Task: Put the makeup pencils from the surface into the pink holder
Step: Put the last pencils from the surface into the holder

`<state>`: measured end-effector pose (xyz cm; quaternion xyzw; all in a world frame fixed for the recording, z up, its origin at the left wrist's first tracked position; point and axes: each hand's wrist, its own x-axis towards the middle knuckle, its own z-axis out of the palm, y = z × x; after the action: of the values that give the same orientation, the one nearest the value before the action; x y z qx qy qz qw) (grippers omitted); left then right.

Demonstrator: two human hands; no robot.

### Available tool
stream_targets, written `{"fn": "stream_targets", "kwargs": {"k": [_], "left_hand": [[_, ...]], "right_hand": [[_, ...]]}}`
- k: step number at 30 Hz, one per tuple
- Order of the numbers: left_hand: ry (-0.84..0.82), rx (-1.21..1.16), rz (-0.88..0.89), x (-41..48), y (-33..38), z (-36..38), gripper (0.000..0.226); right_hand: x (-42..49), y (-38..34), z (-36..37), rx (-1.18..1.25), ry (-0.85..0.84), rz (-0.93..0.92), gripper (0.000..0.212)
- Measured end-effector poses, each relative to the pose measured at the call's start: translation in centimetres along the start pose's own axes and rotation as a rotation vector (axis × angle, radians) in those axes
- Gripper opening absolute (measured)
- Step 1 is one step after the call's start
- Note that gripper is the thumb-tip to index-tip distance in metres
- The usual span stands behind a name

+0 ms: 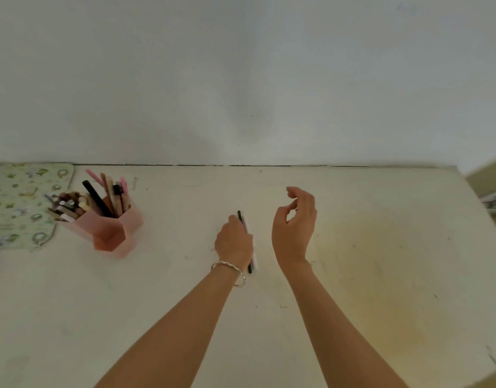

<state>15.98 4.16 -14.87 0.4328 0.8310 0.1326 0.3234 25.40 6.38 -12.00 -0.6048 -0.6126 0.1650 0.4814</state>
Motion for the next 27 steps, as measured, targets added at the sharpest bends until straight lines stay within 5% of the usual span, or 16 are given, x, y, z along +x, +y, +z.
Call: {"fn": "stream_targets", "kwargs": {"k": [9, 13, 16, 19, 22, 25, 27], "left_hand": [[-0.061, -0.256, -0.126, 1.0, 0.3, -1.0, 0.023], [0.176, -0.474, 0.036, 1.1, 1.2, -5.6, 0.027], [0.325, -0.638, 0.217, 0.7, 1.4, -9.7, 0.058], [0.378, -0.706, 0.341, 0.1, 1.0, -12.7, 0.079], [0.423, -0.720, 0.358, -0.4, -0.3, -14.9, 0.078], [0.498, -0.685, 0.353, -0.8, -1.9, -17.1, 0.071], [0.588, -0.663, 0.363, -0.9, -3.5, -19.1, 0.064]], "right_hand": [[-1.1, 0.8, 0.5, 0.016, -0.053, 0.025, 0.040], [-0.7, 1.3, 1.3, -0.047, -0.162, 0.138, 0.038], [-1.1, 1.1, 2.9, -0.211, -0.411, 0.217, 0.033], [-2.7, 0.9, 4.3, -0.394, -0.661, 0.201, 0.046], [-4.6, 0.6, 5.7, -0.510, -0.809, 0.104, 0.055], [-4.6, -1.4, 6.9, -0.453, -0.820, 0.065, 0.055], [-3.7, -4.0, 7.8, -0.258, -0.678, 0.039, 0.052]]}}
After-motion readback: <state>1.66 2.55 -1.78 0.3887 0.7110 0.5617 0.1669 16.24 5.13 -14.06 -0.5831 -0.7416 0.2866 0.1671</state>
